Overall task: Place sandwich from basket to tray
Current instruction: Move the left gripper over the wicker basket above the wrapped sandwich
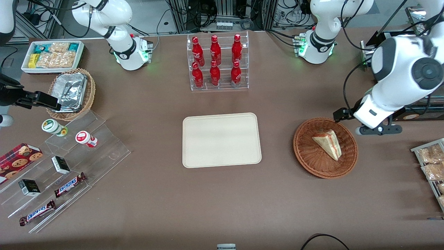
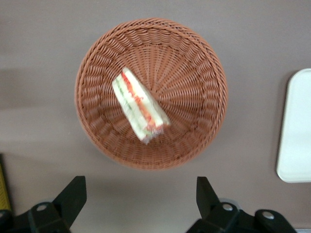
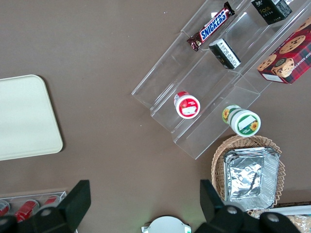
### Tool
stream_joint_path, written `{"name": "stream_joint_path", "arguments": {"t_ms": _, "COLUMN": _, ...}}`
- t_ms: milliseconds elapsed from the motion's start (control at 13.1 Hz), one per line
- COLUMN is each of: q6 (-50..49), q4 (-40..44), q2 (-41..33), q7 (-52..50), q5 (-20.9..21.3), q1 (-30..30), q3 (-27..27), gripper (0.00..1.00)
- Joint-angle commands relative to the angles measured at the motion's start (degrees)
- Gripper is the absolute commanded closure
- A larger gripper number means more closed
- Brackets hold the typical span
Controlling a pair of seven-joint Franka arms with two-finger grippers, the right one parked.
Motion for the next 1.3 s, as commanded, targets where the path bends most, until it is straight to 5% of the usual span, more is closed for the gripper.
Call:
{"name": "stream_joint_path", "arguments": {"t_ms": 0, "q6": 8.7, "q4": -7.4, "q2": -0.8, "q7": -0.6, "q5": 0.4, "q1": -0.2, "q3": 0.2, "gripper": 0.0}}
{"name": "stream_joint_path", "arguments": {"t_ms": 1221, "q6": 21.4, "q4": -8.0, "q2": 9.9, "q7": -31.4, "q5": -0.1, "q1": -0.2, "q3": 0.3, "gripper": 0.0}}
